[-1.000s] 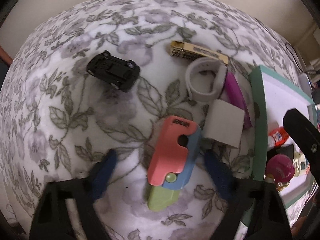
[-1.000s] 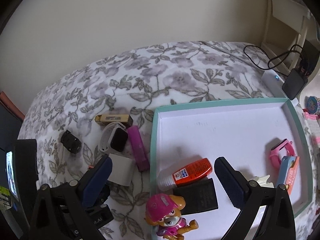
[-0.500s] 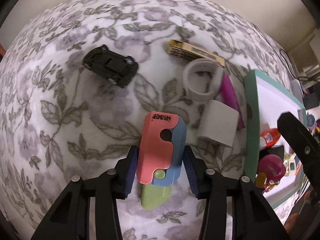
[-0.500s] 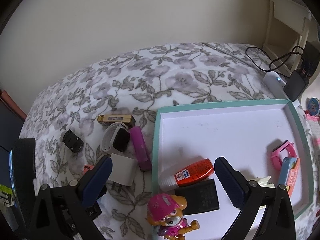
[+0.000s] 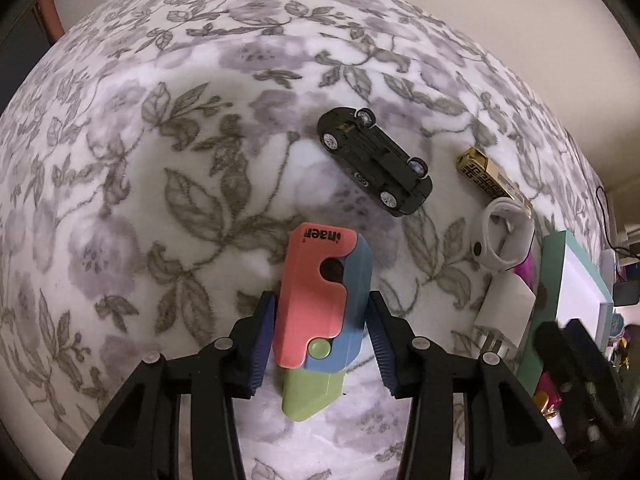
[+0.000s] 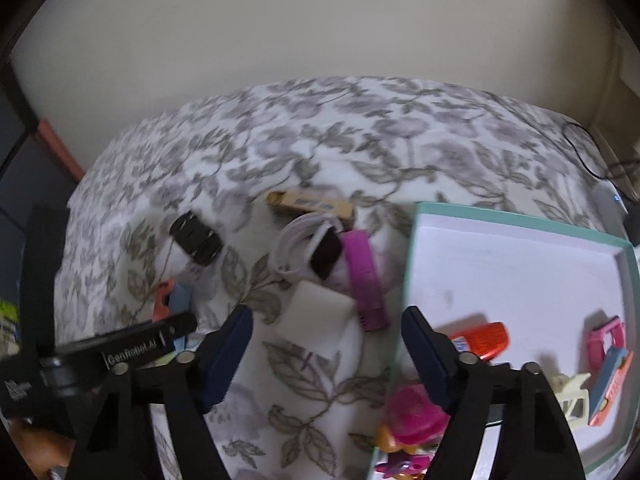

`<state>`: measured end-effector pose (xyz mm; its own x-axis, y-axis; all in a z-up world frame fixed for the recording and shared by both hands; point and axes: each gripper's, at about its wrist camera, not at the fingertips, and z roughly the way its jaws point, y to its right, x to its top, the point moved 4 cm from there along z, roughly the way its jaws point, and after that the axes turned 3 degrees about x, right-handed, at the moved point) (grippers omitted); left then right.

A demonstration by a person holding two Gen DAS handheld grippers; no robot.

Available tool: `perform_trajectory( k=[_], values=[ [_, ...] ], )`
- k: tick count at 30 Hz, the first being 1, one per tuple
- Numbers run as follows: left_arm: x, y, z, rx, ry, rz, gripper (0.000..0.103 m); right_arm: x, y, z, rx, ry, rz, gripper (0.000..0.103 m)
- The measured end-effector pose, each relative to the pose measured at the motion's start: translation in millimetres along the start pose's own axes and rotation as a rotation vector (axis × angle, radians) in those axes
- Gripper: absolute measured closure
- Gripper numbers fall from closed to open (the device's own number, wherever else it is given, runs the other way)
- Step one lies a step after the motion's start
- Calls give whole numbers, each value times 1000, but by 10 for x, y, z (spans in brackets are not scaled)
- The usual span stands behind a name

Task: Organize rigid objects
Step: 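Grasp the pink-blue toy knife with the left tool while the right tool grasps the white charger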

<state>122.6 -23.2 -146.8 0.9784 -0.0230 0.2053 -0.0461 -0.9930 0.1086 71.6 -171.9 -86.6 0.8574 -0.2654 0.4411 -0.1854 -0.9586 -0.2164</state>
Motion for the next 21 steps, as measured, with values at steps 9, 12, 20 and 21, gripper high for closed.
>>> perform_trajectory(
  k=[9,12,20,21],
  values=[
    [-12,-15,-23,13,3,17,56,-78,-96,319,-39,-77,-29,40],
    [1,27,21,22,6,28,56,-75,-98,393,-60,-87,-36,46],
    [-2,32,11,56,19,69,56,-93,-78,507,-72,-98,-39,51],
    [0,39,13,61,21,75,56,-89,-78,510,-72,-98,-40,51]
  ],
)
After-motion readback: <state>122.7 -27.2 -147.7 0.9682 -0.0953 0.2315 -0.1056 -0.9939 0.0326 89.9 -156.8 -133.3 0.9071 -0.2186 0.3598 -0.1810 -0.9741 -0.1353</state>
